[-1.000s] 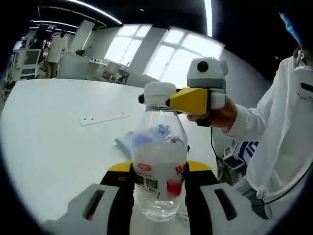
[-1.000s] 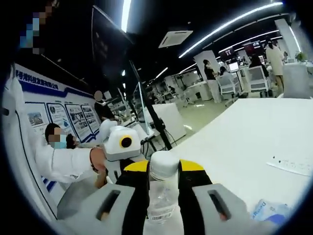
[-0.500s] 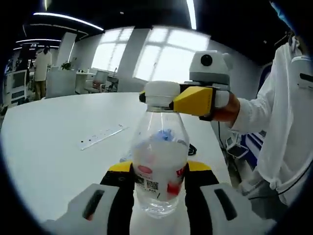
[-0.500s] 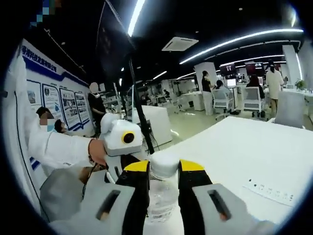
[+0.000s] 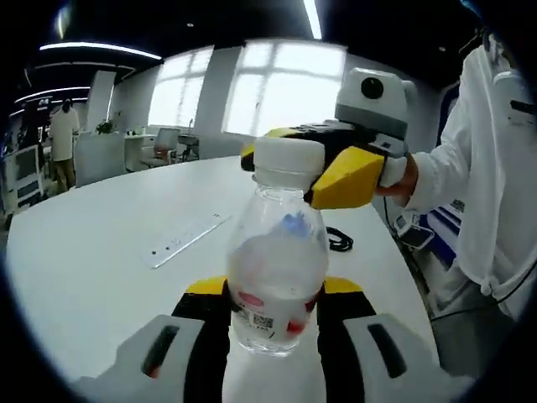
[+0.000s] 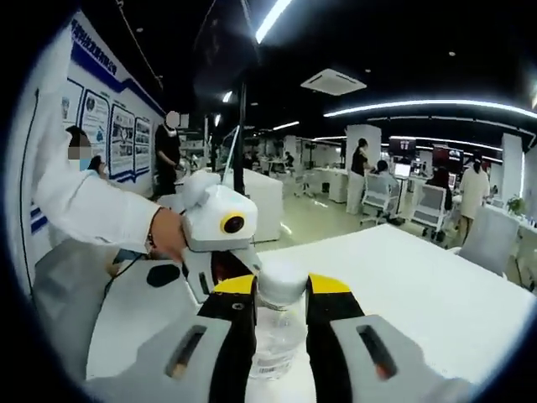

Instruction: Arrange the tabletop items into an orderly group along one side of the table until the central work area is clear of visible clutter.

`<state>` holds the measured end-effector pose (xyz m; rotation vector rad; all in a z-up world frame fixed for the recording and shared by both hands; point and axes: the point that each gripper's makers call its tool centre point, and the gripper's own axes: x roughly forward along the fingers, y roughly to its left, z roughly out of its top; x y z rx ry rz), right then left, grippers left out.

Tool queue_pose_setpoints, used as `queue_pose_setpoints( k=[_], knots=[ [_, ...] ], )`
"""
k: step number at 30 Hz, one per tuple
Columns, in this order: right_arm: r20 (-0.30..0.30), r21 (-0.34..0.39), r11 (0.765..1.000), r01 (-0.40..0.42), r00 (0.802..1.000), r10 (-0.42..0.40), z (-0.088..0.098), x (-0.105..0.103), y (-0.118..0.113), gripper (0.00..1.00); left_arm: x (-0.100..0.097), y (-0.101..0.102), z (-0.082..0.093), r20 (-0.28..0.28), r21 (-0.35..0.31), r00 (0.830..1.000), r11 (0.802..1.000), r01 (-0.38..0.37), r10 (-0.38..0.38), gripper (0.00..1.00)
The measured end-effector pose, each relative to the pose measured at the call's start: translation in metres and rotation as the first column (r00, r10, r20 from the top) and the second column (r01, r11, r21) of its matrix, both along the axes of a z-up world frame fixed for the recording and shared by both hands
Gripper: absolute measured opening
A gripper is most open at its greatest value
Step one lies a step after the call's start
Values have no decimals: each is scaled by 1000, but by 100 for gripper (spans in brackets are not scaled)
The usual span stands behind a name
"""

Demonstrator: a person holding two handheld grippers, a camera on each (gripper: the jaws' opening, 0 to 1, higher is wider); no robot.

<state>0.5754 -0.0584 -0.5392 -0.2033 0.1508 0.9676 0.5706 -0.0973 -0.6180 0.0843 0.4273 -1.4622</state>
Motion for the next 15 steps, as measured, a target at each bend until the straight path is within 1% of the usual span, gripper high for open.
queue_pose_setpoints(
  k=[2,6,12,15],
  knots=[
    [6,-14,1000,-2,1000,2,-6,1,3,19,2,3,-7,14,16,1000,1000,5,-6,39],
    [2,-20,1000,-4,1000,4,-17,7,7,19,6,8,-19,9,31,1000,1000,6,-6,39],
    [20,-48,999,-6,1000,7,-27,13,11,20,13,13,-28,22,34,1000,999,1,-1,39],
    [36,-79,997,-11,999,14,-33,16,13,20,17,14,-34,25,44,1000,999,4,-6,39]
  ],
)
